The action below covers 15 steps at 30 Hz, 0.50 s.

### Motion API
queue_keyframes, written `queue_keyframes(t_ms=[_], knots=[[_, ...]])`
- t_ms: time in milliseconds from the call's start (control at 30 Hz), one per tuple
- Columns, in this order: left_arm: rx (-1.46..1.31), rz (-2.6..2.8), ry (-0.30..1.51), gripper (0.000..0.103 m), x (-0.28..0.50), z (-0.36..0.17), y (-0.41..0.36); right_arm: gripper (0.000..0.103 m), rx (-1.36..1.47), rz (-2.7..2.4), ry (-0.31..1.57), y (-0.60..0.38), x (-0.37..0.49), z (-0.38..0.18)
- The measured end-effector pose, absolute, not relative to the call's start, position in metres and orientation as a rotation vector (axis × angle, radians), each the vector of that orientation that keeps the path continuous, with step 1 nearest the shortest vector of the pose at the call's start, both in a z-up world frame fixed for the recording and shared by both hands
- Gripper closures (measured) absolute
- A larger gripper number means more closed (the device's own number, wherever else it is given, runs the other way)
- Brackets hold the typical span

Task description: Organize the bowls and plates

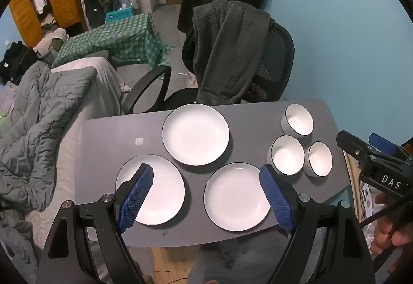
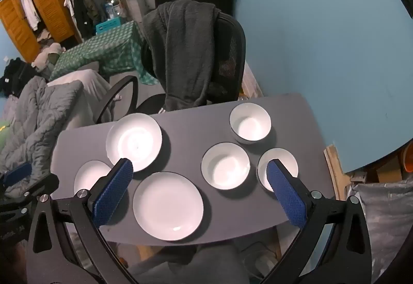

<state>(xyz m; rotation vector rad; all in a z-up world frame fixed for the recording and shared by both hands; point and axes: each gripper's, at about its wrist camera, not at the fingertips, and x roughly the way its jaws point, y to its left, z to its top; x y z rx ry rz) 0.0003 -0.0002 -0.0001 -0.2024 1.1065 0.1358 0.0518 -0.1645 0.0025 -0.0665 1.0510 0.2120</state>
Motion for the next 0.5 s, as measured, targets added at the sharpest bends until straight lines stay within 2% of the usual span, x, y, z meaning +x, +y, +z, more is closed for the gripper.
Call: queue_keyframes(t_ms=[500], knots=[[-0.233,0.129,1.091,0.017,0.0,-0.005,0.007,0.001,-0.06,0.213,1.062,-0.164,0.048,0.006]])
